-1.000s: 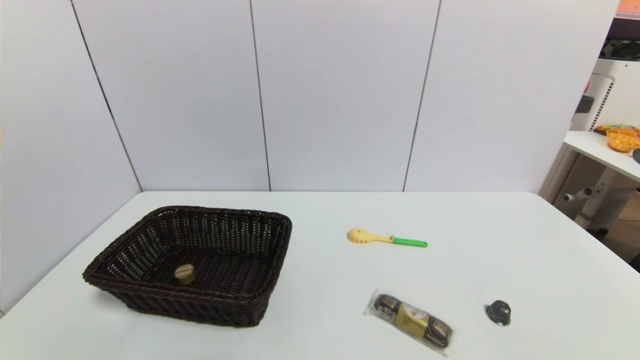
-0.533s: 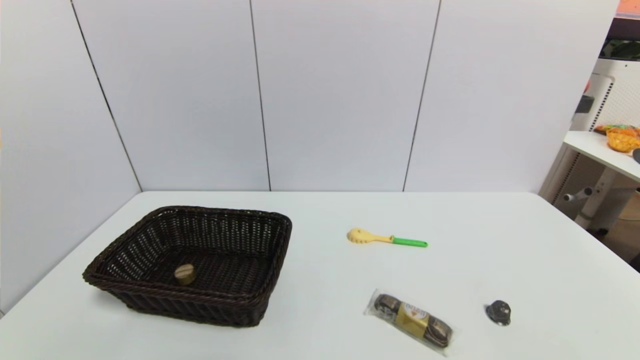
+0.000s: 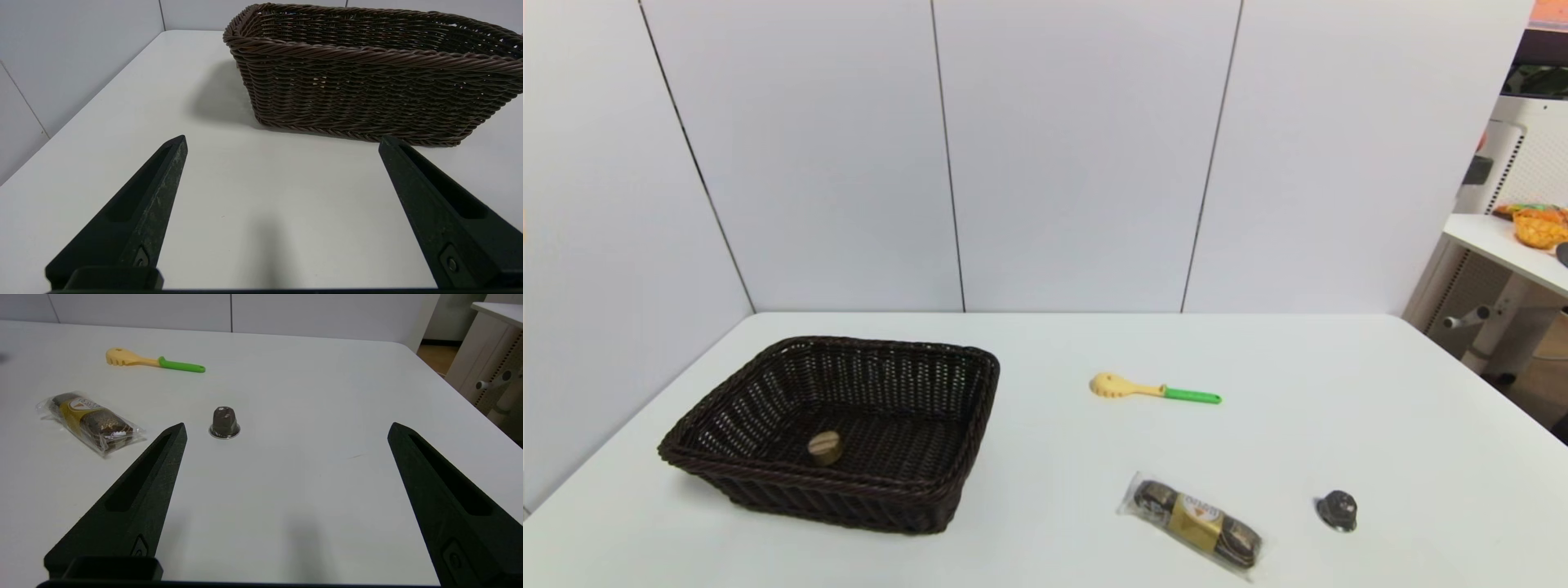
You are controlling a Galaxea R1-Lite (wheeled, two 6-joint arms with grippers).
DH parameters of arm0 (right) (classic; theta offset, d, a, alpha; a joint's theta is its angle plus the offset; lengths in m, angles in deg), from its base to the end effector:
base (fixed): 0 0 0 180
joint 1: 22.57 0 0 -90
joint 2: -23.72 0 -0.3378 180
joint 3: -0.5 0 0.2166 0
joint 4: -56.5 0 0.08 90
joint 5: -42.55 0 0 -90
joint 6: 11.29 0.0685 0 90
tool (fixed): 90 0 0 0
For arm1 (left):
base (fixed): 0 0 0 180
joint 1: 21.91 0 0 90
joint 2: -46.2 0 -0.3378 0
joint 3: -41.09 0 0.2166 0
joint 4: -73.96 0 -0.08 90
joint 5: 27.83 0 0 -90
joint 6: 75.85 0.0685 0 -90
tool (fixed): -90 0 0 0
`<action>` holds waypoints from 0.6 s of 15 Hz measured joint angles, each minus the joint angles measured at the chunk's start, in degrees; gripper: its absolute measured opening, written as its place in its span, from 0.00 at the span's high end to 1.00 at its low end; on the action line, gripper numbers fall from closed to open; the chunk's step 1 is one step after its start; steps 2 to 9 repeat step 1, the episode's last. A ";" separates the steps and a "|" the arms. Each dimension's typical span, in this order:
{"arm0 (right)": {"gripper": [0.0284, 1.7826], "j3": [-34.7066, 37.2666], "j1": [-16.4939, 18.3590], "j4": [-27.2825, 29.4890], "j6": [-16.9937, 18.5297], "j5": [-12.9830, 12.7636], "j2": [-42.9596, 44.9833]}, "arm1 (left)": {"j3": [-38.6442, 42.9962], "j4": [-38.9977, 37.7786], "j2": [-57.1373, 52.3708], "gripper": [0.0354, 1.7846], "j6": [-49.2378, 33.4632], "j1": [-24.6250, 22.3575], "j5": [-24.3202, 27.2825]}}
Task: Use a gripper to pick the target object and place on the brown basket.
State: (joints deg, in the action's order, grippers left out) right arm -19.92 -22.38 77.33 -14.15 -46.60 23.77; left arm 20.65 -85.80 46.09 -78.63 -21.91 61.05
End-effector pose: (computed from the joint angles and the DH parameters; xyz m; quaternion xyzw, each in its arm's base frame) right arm 0.0136 0.0010 0.0745 -0.0249 0.0030 0.0058 0.9997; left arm 0.0135 0.0013 0.0762 -0.0243 -0.0029 0.0097 0.9997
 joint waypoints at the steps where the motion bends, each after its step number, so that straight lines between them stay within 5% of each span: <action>1: 0.05 0.00 0.00 -0.02 0.00 -0.01 0.00 | 0.00 0.00 0.01 0.06 0.00 0.00 0.00; 9: 0.05 0.00 0.00 -0.02 0.00 -0.01 0.00 | 0.00 0.00 0.01 0.06 0.00 0.00 0.00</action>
